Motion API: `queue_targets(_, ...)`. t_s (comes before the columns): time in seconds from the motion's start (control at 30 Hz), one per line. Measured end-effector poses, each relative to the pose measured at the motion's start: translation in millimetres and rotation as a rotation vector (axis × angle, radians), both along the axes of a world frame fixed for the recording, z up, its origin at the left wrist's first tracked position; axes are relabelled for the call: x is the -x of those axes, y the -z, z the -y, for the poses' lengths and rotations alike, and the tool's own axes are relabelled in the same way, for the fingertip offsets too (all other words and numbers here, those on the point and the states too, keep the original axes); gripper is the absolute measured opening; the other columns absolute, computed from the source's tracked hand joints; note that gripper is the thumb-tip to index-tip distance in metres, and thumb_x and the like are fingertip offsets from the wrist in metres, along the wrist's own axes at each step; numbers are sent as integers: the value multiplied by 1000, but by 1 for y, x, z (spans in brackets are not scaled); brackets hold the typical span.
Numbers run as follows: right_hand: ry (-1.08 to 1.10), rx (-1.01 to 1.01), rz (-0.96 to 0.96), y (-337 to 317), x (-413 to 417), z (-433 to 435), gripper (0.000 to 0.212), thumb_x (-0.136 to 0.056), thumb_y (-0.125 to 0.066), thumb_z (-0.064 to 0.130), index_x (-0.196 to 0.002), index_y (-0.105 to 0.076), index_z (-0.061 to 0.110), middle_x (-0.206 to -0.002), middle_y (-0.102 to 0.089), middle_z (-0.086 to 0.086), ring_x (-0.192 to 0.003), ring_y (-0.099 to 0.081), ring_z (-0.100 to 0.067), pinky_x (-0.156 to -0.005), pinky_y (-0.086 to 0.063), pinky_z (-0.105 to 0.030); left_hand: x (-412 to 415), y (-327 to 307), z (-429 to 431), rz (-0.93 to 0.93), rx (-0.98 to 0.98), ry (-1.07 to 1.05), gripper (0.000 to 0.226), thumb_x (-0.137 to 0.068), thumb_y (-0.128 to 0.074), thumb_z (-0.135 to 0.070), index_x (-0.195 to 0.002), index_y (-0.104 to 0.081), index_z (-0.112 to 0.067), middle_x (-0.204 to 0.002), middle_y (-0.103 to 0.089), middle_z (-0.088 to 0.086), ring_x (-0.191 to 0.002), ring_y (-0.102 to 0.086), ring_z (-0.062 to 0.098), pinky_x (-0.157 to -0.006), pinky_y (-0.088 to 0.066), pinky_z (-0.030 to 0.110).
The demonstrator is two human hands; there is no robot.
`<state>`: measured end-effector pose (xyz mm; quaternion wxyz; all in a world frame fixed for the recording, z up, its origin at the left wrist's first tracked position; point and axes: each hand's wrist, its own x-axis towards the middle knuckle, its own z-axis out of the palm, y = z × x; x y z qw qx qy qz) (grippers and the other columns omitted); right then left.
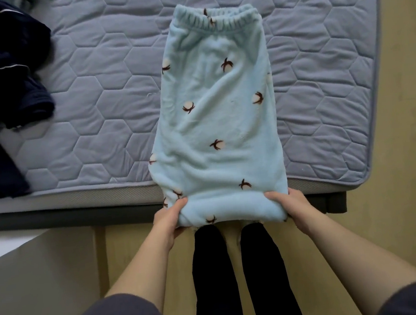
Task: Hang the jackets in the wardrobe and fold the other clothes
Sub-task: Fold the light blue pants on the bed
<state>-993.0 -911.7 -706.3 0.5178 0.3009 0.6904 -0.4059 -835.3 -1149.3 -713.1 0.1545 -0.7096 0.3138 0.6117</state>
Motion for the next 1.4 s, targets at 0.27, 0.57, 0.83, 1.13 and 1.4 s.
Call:
queue_targets(0.27, -60, 79, 85, -88, -14, -22, 28, -87, -58, 8, -114, -61, 13, -96, -73, -4, -86, -69, -24, -69, -53, -34, -29, -104, -6, -83, -121, 167, 32, -82, -71, -26, -112, -63, -16, -97, -74, 1, -85, -69, 20, -59, -55, 31)
queue_targets(0.57, -197, 189, -255, -167, 101, 44, 39, -90, -54, 8, -125, -56, 25, -123, -59, -4, -93, -57, -16, -65, -46, -22, 94, -192, 52, -242, 217, 270, 27, -92, -57, -28, -119, -53, -26, -112, -54, 4, -75, -62, 23, -46, -55, 32)
queue_targets(0.83, 160, 313, -200, -138, 238, 131, 36, -93, -35, 38, -103, -62, 17, -80, -71, -6, -68, -67, -18, -56, -45, -23, 253, -149, 126, -362, 381, 95, 39, -93, -45, -36, -111, -63, -7, -75, -69, 14, -55, -66, 24, -47, -52, 24)
queue_targets(1.13, -1043, -355, -996, -58, 189, 180, 54, -87, -51, 28, -139, -39, 18, -152, -28, -10, -139, -25, -26, -108, -24, -42, 268, -62, 75, -138, 1120, 1496, 57, -90, -48, -31, -144, -33, -20, -156, -23, 6, -143, -20, 22, -113, -15, 45)
queue_targets(1.4, -1351, -302, -1246, 42, 197, 195, 61, -96, -34, 46, -151, -11, 35, -160, 4, 3, -147, 7, -24, -113, 7, -58, 267, 44, 108, -85, 1284, 1582, 67, -93, -29, -52, -151, -4, -31, -160, 7, 3, -146, 6, 28, -115, 0, 55)
